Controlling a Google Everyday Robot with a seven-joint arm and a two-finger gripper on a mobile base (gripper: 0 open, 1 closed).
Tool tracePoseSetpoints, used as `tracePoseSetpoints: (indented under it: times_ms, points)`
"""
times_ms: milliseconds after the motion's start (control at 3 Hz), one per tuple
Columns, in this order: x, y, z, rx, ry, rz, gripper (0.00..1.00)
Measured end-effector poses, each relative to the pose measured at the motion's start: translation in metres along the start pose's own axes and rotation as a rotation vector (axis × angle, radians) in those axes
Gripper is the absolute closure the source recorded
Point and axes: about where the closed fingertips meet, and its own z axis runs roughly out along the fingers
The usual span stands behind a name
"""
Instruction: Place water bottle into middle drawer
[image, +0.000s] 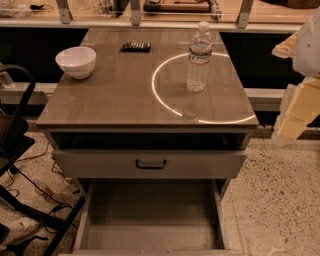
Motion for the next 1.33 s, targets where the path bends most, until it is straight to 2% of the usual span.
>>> tracePoseSetpoints:
  times_ms: [333, 667, 1000, 1333]
  points:
    - [0.000, 0.000, 0.000, 0.000, 0.000, 0.000, 0.00]
    - [-0.004, -0.010, 0.005, 0.017, -0.077, 0.044, 0.00]
    - [-0.014, -0.045, 0.019, 0.067, -0.292, 0.153, 0.00]
    - [-0.025, -0.082, 0.046, 0.125, -0.570, 0.246, 0.00]
